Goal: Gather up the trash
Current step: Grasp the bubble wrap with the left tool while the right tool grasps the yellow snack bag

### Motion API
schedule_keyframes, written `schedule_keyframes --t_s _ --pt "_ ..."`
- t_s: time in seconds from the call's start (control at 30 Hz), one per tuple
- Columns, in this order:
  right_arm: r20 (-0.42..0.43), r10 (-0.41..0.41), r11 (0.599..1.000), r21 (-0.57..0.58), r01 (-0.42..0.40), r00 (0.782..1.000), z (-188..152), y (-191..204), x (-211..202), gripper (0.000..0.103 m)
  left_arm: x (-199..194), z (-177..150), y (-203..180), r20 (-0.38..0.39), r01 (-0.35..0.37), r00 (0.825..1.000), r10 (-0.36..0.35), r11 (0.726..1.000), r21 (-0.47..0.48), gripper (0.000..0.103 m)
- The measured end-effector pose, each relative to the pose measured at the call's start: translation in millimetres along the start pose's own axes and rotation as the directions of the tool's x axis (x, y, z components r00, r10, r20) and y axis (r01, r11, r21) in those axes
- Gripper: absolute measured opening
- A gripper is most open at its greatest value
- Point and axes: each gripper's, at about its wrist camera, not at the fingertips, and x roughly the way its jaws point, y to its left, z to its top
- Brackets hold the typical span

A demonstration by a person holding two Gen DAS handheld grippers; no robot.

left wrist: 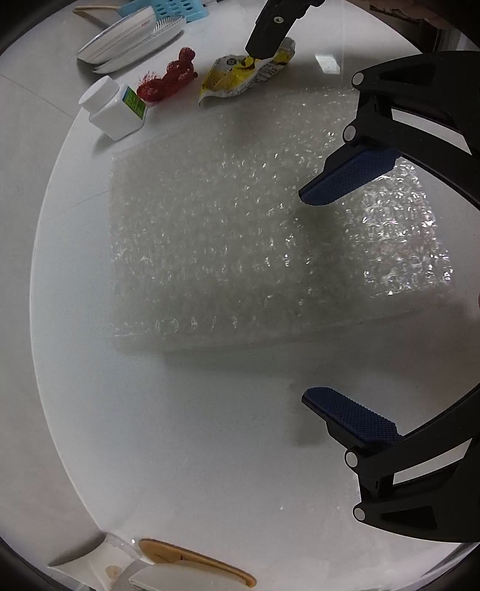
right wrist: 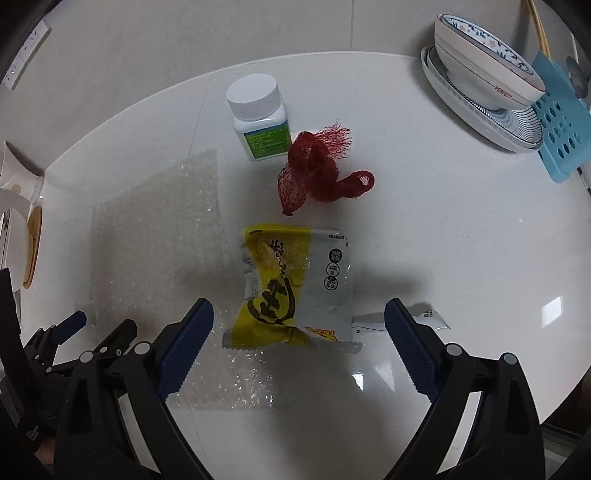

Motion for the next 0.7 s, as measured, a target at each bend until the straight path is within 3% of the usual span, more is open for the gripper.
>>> schedule_keyframes --t_s 0.4,0.6,0.7 --pt "-0.041 0.025 0.998 0.053 -0.023 0.999 12.8 -15.4 4.3 0.090 4.1 3.1 8.0 -0.005 0.005 1.000 -0.005 1.000 -0.014 0.097" --pt "-0.067 -0.001 0.998 0.061 0.005 0.998 28.2 -13.4 20.6 0.090 6.9 12.0 2.2 -0.001 -0.005 1.000 0.005 1.000 -0.003 0.096" --pt "-0.090 -0.019 0.998 0.066 0.025 0.996 32.7 -11.0 31.3 0.083 5.9 9.7 -0.6 -0.008 -0.016 1.000 0.015 1.000 -0.001 0.093"
